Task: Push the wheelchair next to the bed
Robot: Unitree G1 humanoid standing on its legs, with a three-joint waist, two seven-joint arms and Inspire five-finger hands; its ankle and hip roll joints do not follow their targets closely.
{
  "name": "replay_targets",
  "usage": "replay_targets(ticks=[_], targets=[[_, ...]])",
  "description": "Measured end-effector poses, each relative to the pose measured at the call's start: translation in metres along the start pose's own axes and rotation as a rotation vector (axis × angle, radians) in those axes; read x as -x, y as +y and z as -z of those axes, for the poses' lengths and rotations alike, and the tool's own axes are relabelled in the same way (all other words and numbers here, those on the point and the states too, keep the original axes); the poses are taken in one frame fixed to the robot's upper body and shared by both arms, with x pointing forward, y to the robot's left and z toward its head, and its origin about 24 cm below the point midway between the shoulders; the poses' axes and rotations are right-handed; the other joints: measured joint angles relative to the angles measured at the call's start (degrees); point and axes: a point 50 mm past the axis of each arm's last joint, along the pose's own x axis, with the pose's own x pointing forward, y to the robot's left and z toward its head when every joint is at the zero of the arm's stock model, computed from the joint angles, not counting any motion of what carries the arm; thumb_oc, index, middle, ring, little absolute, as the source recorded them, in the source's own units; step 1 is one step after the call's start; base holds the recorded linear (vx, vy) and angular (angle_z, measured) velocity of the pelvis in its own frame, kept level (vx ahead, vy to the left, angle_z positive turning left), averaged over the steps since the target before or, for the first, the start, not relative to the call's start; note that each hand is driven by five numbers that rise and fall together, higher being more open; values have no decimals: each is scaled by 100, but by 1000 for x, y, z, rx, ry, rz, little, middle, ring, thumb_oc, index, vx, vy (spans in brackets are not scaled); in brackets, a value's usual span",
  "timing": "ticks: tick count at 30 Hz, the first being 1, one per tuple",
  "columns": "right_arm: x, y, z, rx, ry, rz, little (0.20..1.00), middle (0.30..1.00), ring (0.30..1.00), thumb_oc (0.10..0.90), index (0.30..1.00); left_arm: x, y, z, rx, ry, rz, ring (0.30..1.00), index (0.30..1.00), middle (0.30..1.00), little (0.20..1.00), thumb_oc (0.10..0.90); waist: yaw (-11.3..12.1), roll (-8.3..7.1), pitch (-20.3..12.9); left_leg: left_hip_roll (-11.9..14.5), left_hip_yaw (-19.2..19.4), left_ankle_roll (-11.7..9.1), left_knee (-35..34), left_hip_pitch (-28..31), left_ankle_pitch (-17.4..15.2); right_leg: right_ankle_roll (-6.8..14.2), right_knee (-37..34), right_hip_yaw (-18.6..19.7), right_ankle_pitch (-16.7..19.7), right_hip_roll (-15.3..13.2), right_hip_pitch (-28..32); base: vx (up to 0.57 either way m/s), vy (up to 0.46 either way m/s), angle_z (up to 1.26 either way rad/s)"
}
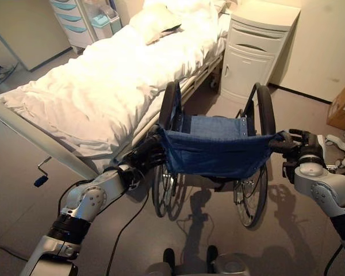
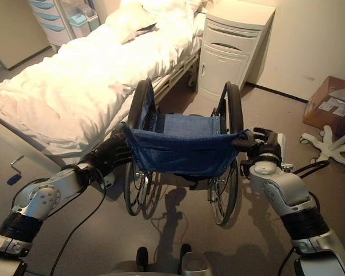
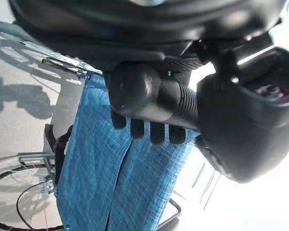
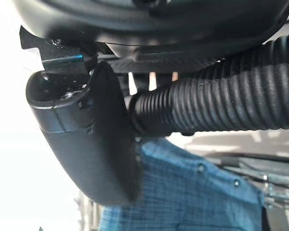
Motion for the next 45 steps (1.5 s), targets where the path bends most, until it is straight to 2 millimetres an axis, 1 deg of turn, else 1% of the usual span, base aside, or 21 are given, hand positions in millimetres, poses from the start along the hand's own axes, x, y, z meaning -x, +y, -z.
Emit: replay_targets(ticks=[6, 12, 14, 15, 17, 21, 22, 24, 25, 26, 27, 28, 29, 30, 31, 32, 35, 36, 38, 43, 45], targets=[[-1, -7, -1, -34, 4, -7, 900, 900, 900, 800, 900, 11, 1, -13, -75, -19, -6, 900, 900, 900, 900, 800, 36, 18, -25, 10, 6, -6, -212, 22, 52, -9, -156, -47, 86, 12, 2, -4, 9, 2], [3, -16, 0, -61, -9, -7, 900, 900, 900, 800, 900, 16, -2, -19, -93, -34, 8, 900, 900, 900, 900, 800, 43, 25, -28, 28, 9, -24, -315, 7, 73, -10, -245, -108, 86, 21, 2, -3, 15, 5], [4, -19, 0, -69, -14, -15, 900, 900, 900, 800, 900, 17, -2, -20, -97, -37, 13, 900, 900, 900, 900, 800, 43, 71, -43, 69, 8, -23, -318, -21, 289, -8, -277, -97, 84, 70, 2, 5, 16, -5], [4, -21, -1, -67, -19, -24, 900, 900, 900, 800, 900, 18, -2, -22, -102, -41, 20, 900, 900, 900, 900, 800, 43, 74, -44, 69, 20, -36, -335, -25, 323, -3, -298, -85, 86, 70, 2, 6, 19, -4], [4, -24, -1, -76, -23, -32, 900, 900, 900, 800, 900, 20, -1, -24, -109, -44, 27, 900, 900, 900, 900, 800, 43, 76, -44, 52, 22, -35, -356, -29, 332, 7, -334, -78, 92, 60, 2, 0, 0, 0], [5, -29, -3, -94, -32, -49, 900, 900, 900, 800, 900, 25, 8, -27, -140, -74, 16, 900, 900, 900, 900, 800, 42, 82, -41, 49, 18, -35, -386, -27, 371, 9, -379, -55, 91, 73, 2, 0, 0, 0], [6, -31, -2, -100, -37, -52, 900, 900, 900, 800, 900, 29, 14, -28, -152, -94, -4, 900, 900, 900, 900, 800, 42, 88, -41, 55, 18, -39, -406, -26, 375, 8, -411, -53, 92, 82, 4, 0, 0, 0], [10, -35, 0, -104, -46, -53, 900, 900, 900, 800, 900, 37, 33, -37, -159, -155, -90, 900, 900, 900, 900, 800, 67, 115, -43, 72, 13, -43, -442, -16, 376, 8, -444, -59, 92, 99, 16, 4, 6, 2], [13, -39, 1, -107, -50, -49, 900, 900, 900, 800, 900, 47, 54, -49, -156, -230, -196, 900, 900, 900, 900, 800, 92, 145, -55, 77, 9, -48, -473, -3, 379, 8, -474, -76, 92, 104, 37, 6, 13, 6], [14, -43, 4, -106, -50, -37, 900, 900, 900, 800, 900, 54, 63, -55, -153, -271, -243, 900, 900, 900, 900, 800, 127, 168, -69, 78, 7, -50, -493, 5, 379, 8, -499, -83, 91, 105, 54, 2, 18, 11], [16, -51, 10, -100, -45, -11, 900, 900, 900, 800, 900, 69, 81, -67, -150, -352, -333, 900, 900, 900, 900, 800, 184, 209, -94, 70, 1, -50, -521, 28, 379, 10, -544, -85, 91, 103, 100, -3, 19, 15], [17, -55, 13, -96, -42, 2, 900, 900, 900, 800, 900, 76, 90, -73, -161, -387, -381, 900, 900, 900, 900, 800, 197, 229, -107, 66, -10, -50, -535, 41, 380, 25, -547, -79, 80, 100, 121, -8, 24, 27], [19, -62, 18, -98, -32, 22, 900, 900, 900, 800, 900, 92, 105, -81, -199, -439, -469, 900, 900, 900, 900, 800, 229, 264, -135, 54, -23, -30, -542, 57, 396, 67, -547, -40, 51, 84, 159, -7, 22, 24], [20, -65, 20, -99, -28, 33, 900, 900, 900, 800, 900, 98, 110, -84, -210, -454, -500, 900, 900, 900, 900, 800, 264, 284, -158, 48, -23, -26, -541, 61, 399, 78, -547, 11, 43, 80, 160, -3, 18, 19], [23, -72, 24, -100, -21, 55, 900, 900, 900, 800, 900, 109, 120, -88, -240, -481, -558, 900, 900, 900, 900, 800, 340, 322, -188, 21, -27, -8, -553, 75, 410, 108, -552, 71, 24, 56, 173, -2, 25, 18], [23, -76, 27, -97, -14, 72, 900, 900, 900, 800, 900, 116, 126, -89, -269, -491, -603, 900, 900, 900, 900, 800, 346, 342, -202, -16, -50, 15, -563, 103, 438, 132, -612, 73, 27, 32, 259, -4, 28, 25], [25, -86, 35, -97, 7, 100, 900, 900, 900, 800, 900, 128, 137, -85, -384, -482, -653, 900, 900, 900, 900, 800, 391, 356, -267, -46, -7, 3, -645, 121, 427, 198, -740, 86, 56, -9, 353, 15, 29, 17], [26, -89, 39, -93, 20, 110, 900, 900, 900, 800, 900, 131, 141, -81, -412, -466, -655, 900, 900, 900, 900, 800, 459, 350, -313, -57, 1, 25, -646, 119, 410, 203, -751, 88, 58, -20, 364, 33, 23, 8], [27, -90, 44, -87, 34, 115, 900, 900, 900, 800, 900, 136, 145, -76, -450, -447, -659, 900, 900, 900, 900, 800, 483, 313, -349, -62, -1, 26, -646, 119, 408, 216, -759, 92, 51, -28, 377, -17, 11, 6], [29, -93, 52, -74, 62, 122, 900, 900, 900, 800, 900, 138, 146, -72, -500, -415, -636, 900, 900, 900, 900, 800, 544, 211, -406, -95, -6, 48, -646, 104, 456, 253, -778, 195, 26, -55, 398, 15, 17, 8], [32, -97, 59, -90, 68, 146, 900, 900, 900, 800, 900, 138, 143, -65, -516, -391, -593, 900, 900, 900, 900, 800, 539, 168, -432, -119, -6, 54, -647, 116, 453, 269, -839, 193, 36, -74, 442, 4, 32, 3]])
